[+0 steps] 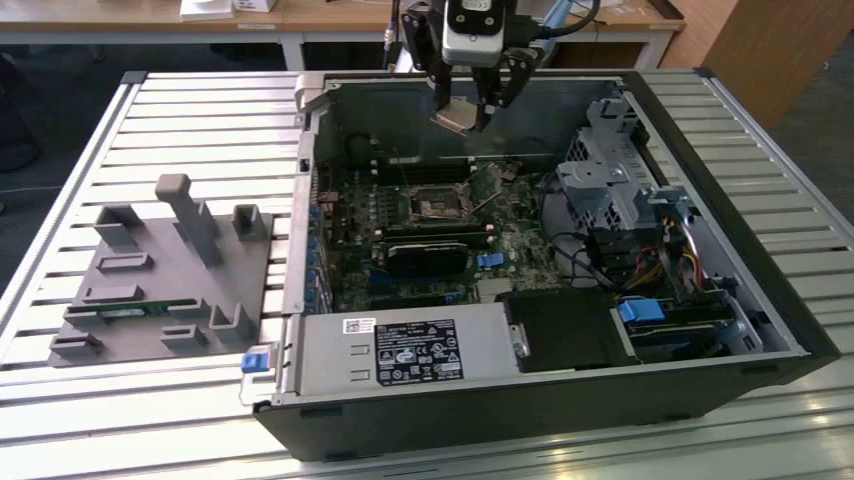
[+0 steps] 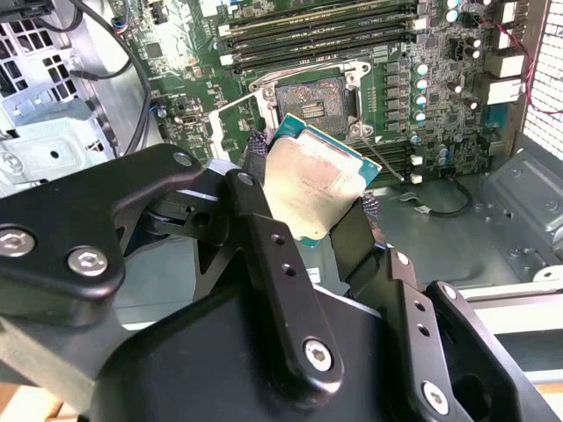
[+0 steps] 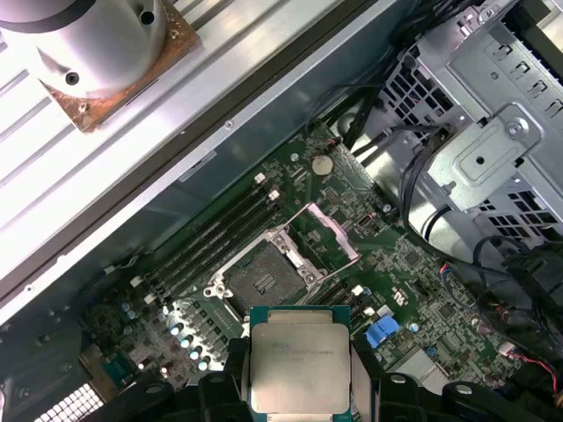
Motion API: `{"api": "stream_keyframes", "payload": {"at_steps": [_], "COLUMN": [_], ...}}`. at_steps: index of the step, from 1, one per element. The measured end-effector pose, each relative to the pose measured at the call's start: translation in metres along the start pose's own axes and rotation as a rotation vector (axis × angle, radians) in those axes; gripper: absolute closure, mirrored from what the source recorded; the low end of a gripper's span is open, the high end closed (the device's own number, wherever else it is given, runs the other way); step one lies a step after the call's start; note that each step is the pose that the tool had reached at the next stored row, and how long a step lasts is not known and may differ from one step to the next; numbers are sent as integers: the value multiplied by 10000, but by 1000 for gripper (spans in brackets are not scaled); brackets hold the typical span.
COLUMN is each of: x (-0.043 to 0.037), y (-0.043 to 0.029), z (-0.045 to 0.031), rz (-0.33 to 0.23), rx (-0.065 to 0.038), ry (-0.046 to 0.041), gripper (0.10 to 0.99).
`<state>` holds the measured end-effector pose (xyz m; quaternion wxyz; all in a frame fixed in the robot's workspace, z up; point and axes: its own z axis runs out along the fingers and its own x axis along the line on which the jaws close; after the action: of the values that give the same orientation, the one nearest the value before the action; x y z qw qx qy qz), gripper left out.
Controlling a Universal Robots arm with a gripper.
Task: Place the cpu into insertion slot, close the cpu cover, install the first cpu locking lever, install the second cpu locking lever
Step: 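Place the cpu into insertion slot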
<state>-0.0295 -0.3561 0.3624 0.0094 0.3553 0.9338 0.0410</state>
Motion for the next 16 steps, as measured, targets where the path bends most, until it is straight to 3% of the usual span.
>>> {"api": "stream_keyframes", "payload": {"at_steps": [16], "x": [0], "y": [-1], "z": [7], "rz": [281], "rx": [-3], "ry": [-24], "gripper": [545]}}
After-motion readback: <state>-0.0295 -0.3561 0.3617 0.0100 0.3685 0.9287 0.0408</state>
